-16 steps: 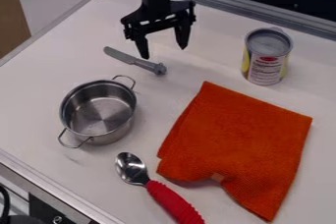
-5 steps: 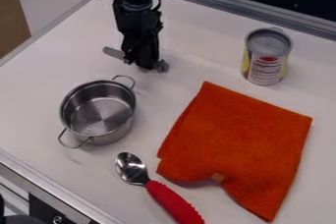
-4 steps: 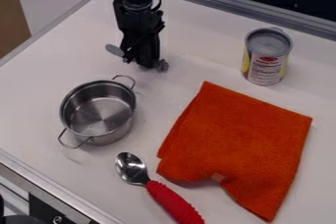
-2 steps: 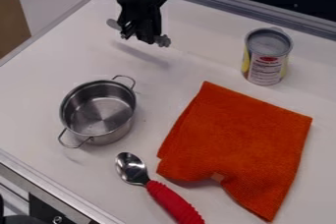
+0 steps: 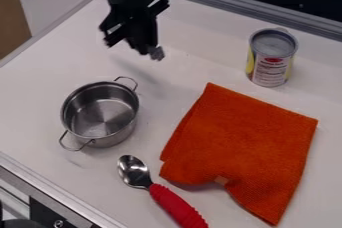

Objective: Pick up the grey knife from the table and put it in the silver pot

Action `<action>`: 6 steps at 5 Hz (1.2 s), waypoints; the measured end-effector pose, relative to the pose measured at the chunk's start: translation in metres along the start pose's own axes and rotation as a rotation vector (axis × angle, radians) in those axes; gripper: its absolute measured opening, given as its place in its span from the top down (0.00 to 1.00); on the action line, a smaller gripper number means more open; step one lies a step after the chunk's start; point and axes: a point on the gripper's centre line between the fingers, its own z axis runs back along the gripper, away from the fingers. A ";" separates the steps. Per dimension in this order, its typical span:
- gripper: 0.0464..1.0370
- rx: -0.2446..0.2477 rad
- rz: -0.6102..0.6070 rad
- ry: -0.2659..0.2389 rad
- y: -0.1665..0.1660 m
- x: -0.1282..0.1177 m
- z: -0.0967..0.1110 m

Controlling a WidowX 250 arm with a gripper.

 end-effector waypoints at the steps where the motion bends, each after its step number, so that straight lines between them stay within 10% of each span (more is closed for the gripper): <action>1: 0.90 0.013 -0.090 0.039 0.028 -0.008 -0.003; 3: 0.90 0.082 -0.338 0.182 0.069 -0.042 -0.006; 6: 0.90 0.033 -0.364 0.049 0.071 -0.020 -0.012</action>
